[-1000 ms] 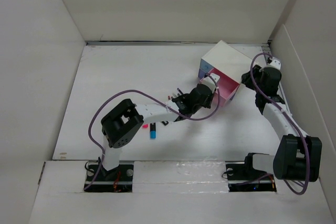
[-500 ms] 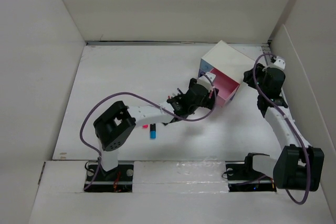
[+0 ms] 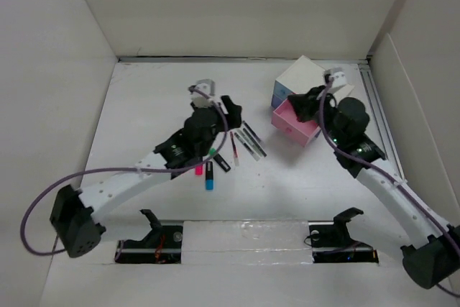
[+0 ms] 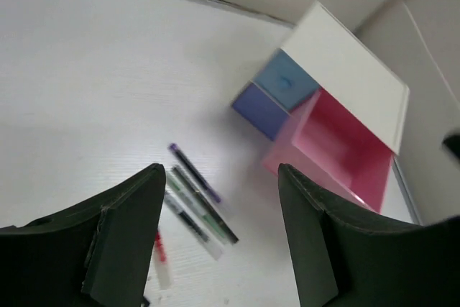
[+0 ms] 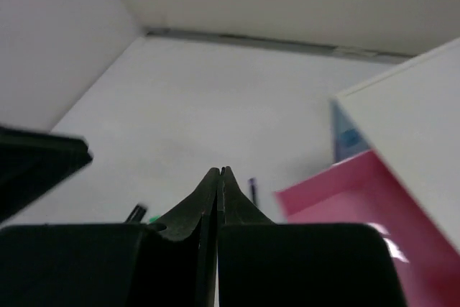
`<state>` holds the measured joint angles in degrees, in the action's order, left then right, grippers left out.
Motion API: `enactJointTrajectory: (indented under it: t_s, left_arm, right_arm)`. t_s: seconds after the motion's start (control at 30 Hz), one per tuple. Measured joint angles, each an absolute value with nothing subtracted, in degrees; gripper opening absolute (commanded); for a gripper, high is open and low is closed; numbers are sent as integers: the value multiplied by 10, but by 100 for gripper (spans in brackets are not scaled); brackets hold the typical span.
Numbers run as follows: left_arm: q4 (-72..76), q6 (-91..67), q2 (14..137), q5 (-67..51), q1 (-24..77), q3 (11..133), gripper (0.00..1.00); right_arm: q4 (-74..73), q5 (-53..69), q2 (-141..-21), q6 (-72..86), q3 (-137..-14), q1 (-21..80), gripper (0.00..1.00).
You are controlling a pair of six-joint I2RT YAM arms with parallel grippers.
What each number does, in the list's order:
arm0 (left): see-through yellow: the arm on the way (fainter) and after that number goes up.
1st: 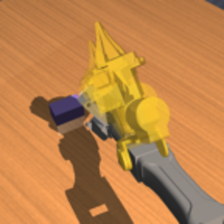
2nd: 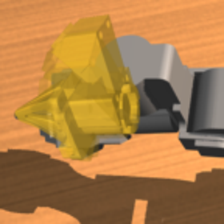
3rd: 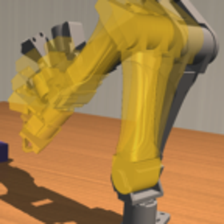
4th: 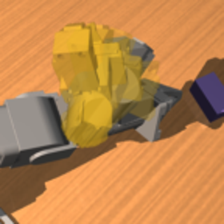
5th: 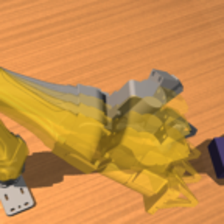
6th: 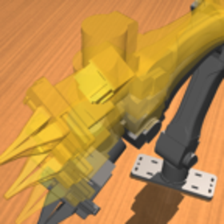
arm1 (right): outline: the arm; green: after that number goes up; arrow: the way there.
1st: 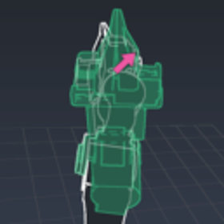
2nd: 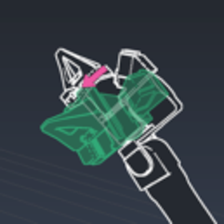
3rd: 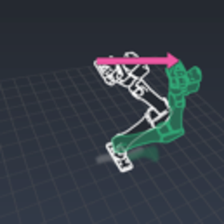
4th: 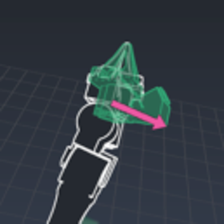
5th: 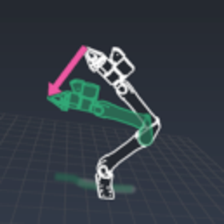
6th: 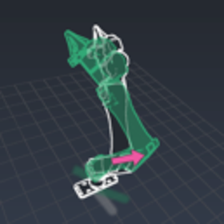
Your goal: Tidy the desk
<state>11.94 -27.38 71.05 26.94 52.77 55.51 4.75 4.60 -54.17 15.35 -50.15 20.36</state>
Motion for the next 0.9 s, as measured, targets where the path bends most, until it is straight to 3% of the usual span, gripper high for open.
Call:
enactJointTrajectory:
  t_s: [0.13,0.17,0.3,0.33,0.57,0.9]
  left_arm:
    - [60,-346,572,282,456,488,59]
    - [50,-357,537,283,452,468,59]
    - [20,-384,441,286,450,415,59]
    - [14,-388,427,288,449,406,58]
    - [-30,-423,396,312,449,349,54]
    - [-105,-505,396,343,449,304,54]
  right_arm:
    - [46,35,-611,139,-500,356,0]
    - [49,27,-669,132,-511,417,8]
    - [43,8,-808,124,-544,486,44]
    - [41,4,-847,122,-554,496,48]
    - [5,-21,-1011,111,-625,519,48]
    - [-14,-36,-1084,107,-670,547,48]
